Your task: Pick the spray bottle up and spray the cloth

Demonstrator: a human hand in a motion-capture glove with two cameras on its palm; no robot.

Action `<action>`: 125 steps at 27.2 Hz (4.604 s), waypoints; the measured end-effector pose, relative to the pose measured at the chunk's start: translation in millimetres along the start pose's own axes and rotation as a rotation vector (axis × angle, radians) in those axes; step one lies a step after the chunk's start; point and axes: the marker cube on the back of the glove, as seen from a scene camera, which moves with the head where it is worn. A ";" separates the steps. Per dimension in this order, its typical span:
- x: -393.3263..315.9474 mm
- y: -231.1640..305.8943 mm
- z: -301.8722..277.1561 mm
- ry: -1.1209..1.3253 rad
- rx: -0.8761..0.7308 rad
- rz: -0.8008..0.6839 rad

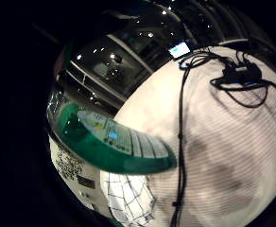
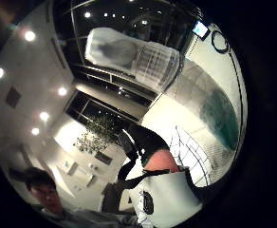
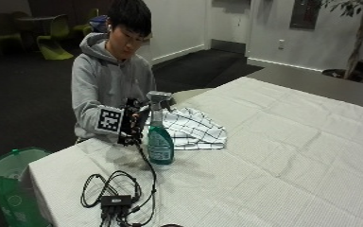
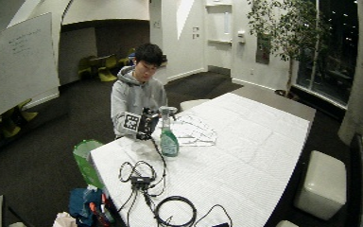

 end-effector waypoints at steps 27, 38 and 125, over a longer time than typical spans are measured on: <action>-3.1 -42.7 75.0 -0.128 -0.081 0.135; -18.3 -58.5 102.0 -0.071 -0.187 0.066; -227.6 52.9 277.8 -0.443 -0.294 -0.147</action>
